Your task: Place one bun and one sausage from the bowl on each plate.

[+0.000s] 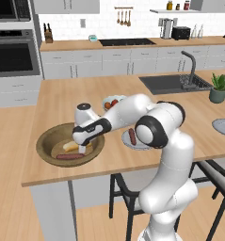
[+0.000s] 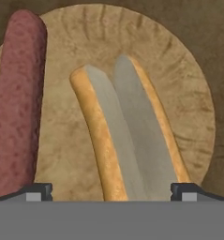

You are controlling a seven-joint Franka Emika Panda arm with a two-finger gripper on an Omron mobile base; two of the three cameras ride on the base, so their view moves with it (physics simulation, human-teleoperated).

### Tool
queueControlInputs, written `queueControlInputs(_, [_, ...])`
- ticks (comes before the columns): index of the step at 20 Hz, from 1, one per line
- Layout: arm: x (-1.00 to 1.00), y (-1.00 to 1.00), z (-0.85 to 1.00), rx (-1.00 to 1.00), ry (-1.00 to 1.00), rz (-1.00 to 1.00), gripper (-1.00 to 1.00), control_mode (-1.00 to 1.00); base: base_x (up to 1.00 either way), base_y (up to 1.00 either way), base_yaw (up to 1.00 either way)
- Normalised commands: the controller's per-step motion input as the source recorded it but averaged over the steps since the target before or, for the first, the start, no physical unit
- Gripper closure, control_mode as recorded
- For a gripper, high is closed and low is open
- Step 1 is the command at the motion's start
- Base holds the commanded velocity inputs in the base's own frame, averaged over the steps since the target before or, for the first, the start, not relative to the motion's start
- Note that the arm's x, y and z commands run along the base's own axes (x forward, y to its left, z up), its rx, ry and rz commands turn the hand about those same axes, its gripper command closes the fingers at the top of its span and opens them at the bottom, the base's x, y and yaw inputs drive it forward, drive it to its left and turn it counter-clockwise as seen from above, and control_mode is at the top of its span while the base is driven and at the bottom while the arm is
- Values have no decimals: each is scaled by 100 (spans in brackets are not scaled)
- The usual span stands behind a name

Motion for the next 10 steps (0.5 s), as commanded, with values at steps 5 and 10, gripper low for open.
queueControlInputs(5, [3, -1, -9, 0, -2, 0, -100, -100, 0, 0, 0])
queueControlInputs(10, [10, 0, -6, -1, -1, 0, -100, -100, 0, 0, 0])
